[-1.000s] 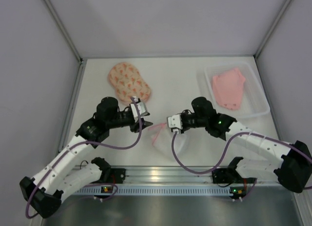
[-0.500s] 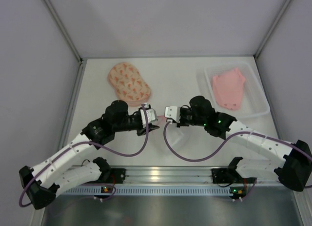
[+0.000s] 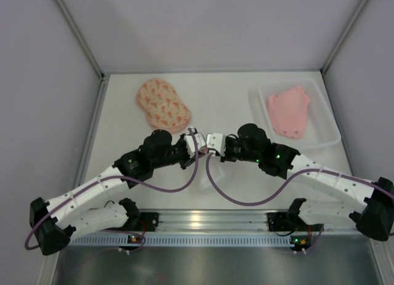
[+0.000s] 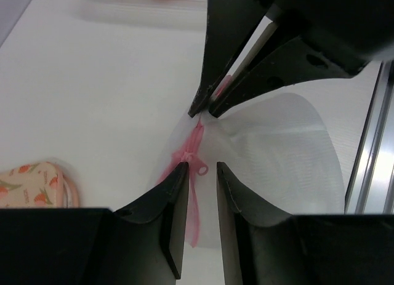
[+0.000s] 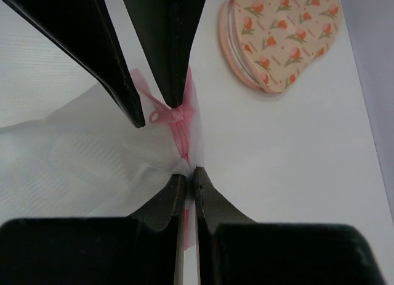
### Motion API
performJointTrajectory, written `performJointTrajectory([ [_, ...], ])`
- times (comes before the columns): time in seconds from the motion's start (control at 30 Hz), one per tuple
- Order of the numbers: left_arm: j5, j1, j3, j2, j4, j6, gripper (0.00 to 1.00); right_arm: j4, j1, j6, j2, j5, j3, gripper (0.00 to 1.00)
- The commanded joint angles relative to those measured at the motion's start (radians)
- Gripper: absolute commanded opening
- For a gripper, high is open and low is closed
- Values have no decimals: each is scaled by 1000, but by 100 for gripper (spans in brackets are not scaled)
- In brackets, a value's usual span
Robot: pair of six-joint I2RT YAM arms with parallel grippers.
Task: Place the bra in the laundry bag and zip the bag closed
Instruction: Zip the zipper on the laundry bag.
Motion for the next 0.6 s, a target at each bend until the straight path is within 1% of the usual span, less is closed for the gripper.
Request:
performJointTrajectory([
  [0.0, -55, -3, -16, -6, 84, -50, 30, 32, 28, 40, -43, 15, 54, 0],
  [0.13, -50, -3, -25, -2, 84, -64, 31, 29, 35, 60, -49, 17, 62, 0],
  [0.33, -9, -3, -29, 14, 98, -91, 40, 34, 49, 83, -43, 25, 71, 0],
  [0.4, -32, -3, -32, 23, 98, -99, 42, 32, 57, 96, -40, 28, 79, 0],
  [0.43, -41, -4, -33, 24, 99, -103, 40, 32, 58, 97, -43, 23, 85, 0],
  [0.47, -50, -3, -35, 24, 102, -100, 35, 34, 60, 99, -46, 17, 85, 0],
  [0.53, -69, -1, -39, 24, 107, -88, 31, 40, 60, 102, -60, 15, 77, 0],
  [0.57, -78, -1, -39, 24, 105, -85, 26, 40, 62, 108, -63, 17, 77, 0],
])
